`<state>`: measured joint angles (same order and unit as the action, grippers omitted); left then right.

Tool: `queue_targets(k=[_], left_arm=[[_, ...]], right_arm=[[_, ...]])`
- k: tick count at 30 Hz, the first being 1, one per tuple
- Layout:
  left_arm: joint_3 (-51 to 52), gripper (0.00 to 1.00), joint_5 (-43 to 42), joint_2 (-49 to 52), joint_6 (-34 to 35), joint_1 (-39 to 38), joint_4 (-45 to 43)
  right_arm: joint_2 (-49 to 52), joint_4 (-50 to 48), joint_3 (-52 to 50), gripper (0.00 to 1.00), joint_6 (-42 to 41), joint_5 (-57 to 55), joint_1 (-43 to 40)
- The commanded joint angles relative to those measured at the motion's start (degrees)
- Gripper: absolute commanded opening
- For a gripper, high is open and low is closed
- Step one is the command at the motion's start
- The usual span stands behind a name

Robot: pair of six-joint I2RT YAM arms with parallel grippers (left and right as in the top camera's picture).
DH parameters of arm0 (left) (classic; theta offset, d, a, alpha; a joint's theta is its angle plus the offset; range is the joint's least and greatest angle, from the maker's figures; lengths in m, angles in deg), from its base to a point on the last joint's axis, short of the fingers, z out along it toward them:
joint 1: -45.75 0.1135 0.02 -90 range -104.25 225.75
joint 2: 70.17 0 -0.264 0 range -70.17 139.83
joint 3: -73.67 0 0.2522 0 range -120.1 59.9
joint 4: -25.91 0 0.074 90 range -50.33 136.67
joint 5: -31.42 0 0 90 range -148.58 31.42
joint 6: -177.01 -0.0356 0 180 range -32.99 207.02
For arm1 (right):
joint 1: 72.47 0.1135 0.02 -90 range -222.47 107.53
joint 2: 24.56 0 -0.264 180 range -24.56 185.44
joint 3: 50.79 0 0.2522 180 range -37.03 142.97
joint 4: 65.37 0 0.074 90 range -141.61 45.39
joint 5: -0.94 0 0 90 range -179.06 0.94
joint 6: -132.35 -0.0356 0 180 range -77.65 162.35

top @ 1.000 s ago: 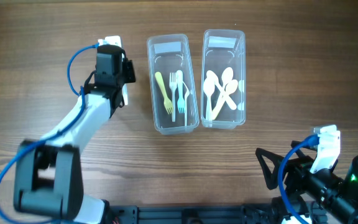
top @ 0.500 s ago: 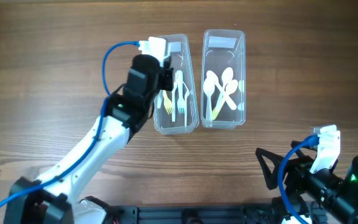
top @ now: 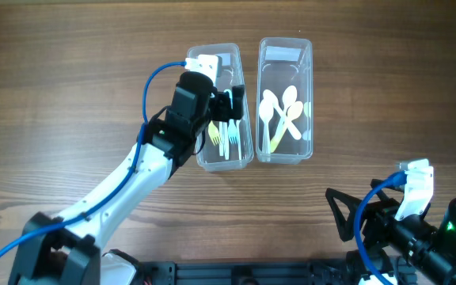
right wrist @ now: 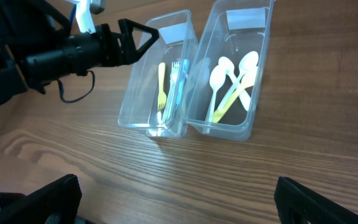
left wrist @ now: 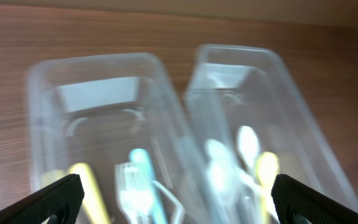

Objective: Pack container

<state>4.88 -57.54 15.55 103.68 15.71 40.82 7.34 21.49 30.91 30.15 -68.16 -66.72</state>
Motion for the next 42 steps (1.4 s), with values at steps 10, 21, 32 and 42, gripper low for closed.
queue_targets(k=[10, 21, 32, 42], left_arm=[[0.04, 1.00, -8.09, -15.67, 0.72, -9.66, 8.87], [0.04, 1.00, -4.33, -16.90, 0.09, -9.57, 17.09], [0.20, 1.00, 9.57, -44.50, 0.04, -3.26, 44.89], [16.33, 1.00, 1.53, -70.20, -10.71, 16.31, 47.12]], right_arm=[[-0.24, -0.17, 0.17, 1.00, -0.72, -0.55, 0.17], [-0.24, -0.17, 0.17, 1.00, -0.70, -0.55, 0.17], [-0.24, -0.17, 0.17, 1.00, -0.72, -0.55, 0.17], [-0.24, -0.17, 0.17, 1.00, -0.72, -0.55, 0.17]])
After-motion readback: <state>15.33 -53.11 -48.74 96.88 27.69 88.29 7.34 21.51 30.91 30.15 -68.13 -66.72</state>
